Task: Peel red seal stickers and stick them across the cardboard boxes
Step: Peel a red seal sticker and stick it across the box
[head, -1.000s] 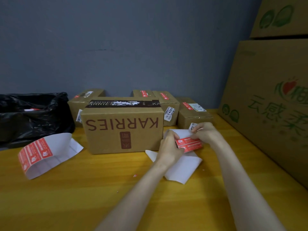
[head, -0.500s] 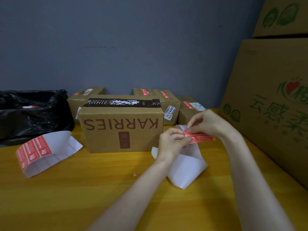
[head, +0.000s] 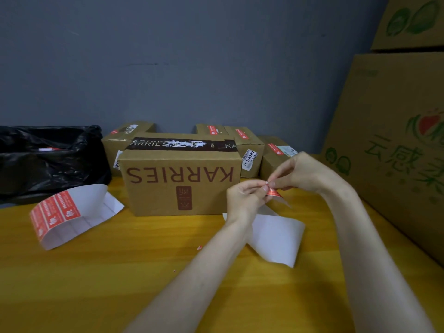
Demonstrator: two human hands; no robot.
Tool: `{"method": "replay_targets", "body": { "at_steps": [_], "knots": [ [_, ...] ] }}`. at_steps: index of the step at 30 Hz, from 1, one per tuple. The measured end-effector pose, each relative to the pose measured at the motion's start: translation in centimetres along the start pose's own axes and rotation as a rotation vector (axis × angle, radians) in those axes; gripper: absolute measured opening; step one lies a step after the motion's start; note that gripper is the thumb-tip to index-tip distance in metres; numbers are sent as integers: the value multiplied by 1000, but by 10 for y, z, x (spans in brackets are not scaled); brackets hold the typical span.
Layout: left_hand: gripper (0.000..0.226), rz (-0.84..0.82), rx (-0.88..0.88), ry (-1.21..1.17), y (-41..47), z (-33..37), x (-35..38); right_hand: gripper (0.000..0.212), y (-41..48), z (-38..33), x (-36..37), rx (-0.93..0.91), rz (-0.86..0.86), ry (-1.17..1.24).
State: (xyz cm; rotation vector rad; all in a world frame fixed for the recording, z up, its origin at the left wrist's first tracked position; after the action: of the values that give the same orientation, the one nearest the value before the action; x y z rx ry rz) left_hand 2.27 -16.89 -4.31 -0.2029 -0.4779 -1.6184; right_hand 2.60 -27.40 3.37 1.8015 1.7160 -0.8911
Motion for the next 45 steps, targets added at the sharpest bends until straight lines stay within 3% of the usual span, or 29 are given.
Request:
{"method": "replay_targets", "body": {
  "at_steps": [10, 15, 20, 31, 45],
  "knots": [
    [14, -19, -60, 52, 0, -5, 3, 12, 5, 5, 1, 6, 25, 37],
    [30, -74, 156, 402, 1, 11, 2, 14, 10, 16, -2, 70, 62, 73],
    [28, -138, 296, 660, -3, 25, 10, 12, 11, 25, -13, 130, 152, 112],
    [26, -218, 195, 975, -1, 10, 5, 16, 9, 37, -38, 216, 347, 144],
    [23, -347, 302, 1395, -8, 8, 15, 24, -3, 36, -50, 214, 462, 250]
  ]
}}
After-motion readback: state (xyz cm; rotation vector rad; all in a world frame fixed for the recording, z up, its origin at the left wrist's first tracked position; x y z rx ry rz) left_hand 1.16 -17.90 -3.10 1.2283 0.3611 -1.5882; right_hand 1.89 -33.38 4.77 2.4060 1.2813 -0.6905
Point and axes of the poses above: each hand's wrist, its own y-axis towards the middle knuckle, its own x-axis out of the palm, z = x × y, the point moved 10 cm from there along y, towards the middle knuckle, and after that the axes turned 10 degrees about x, right-handed, at the moved point
